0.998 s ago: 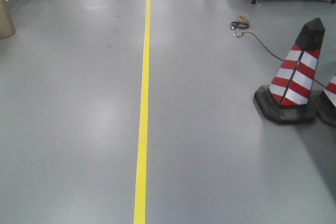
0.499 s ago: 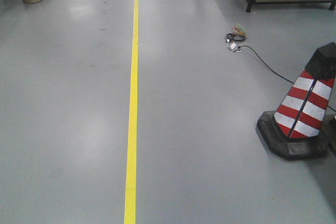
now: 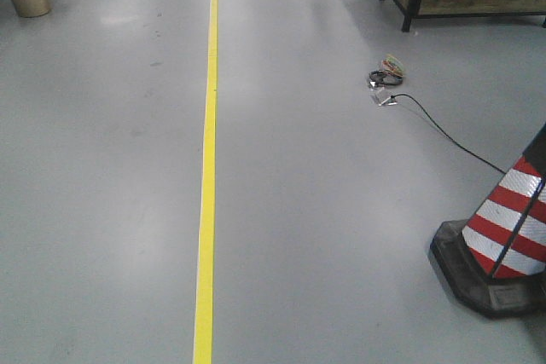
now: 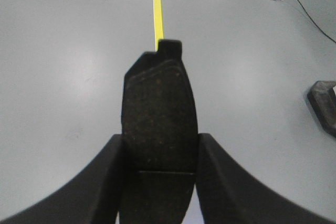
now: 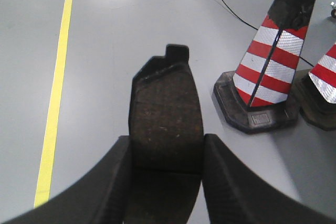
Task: Move and align brake pads A on conveyor
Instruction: 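Drive along the yellow floor line holding both brake pads, then turn the base past the striped cones toward the grey conveyor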
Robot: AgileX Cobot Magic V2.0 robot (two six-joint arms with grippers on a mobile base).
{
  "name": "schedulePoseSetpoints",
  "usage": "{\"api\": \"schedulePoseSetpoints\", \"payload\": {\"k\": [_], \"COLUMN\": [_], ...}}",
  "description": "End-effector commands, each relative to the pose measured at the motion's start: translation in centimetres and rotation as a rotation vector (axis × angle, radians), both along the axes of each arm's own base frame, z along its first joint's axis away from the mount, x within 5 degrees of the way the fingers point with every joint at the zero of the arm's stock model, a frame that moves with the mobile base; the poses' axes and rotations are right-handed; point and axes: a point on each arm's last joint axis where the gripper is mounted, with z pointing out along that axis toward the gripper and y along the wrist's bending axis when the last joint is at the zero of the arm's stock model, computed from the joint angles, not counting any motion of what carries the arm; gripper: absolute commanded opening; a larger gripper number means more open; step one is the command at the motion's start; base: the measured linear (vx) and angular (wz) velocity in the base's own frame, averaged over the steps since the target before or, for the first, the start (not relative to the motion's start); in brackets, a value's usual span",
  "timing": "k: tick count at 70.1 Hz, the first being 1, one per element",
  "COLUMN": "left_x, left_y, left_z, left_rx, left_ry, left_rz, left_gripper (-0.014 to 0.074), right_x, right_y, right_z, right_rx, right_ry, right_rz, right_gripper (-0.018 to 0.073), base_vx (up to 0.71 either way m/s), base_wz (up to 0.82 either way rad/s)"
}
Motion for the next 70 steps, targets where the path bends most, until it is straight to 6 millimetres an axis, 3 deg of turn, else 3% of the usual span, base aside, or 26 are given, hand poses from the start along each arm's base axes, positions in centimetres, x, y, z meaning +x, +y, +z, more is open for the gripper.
{"api": "schedulePoseSetpoints", "payload": {"k": [1,32,70], "left_x": [0.41,0.41,0.41], "left_y": [-0.07,-0.07,-0.07], "left_z": [1.49,1.49,1.49], "left_rx": [-0.001,-0.001,-0.001], "left_ry": [-0.101,-0.101,-0.101], "left_rz": [-0.011,-0.011,-0.011], "left_gripper": [-0.0006,-0.0006,-0.0006], "right_x": [0.52,0.52,0.52], "right_y": [-0.01,-0.01,-0.01], "right_z": [1.55,1.55,1.55], "right_rx": [-0.025,-0.025,-0.025], "right_ry": [-0.103,-0.103,-0.103], "right_rz": [0.011,0.011,0.011], "right_gripper": [-0.0007,-0.0007,-0.0007], "base_vx": [0.40,0.36,0.26], "base_wz": [-0.04,-0.23,-0.81]}}
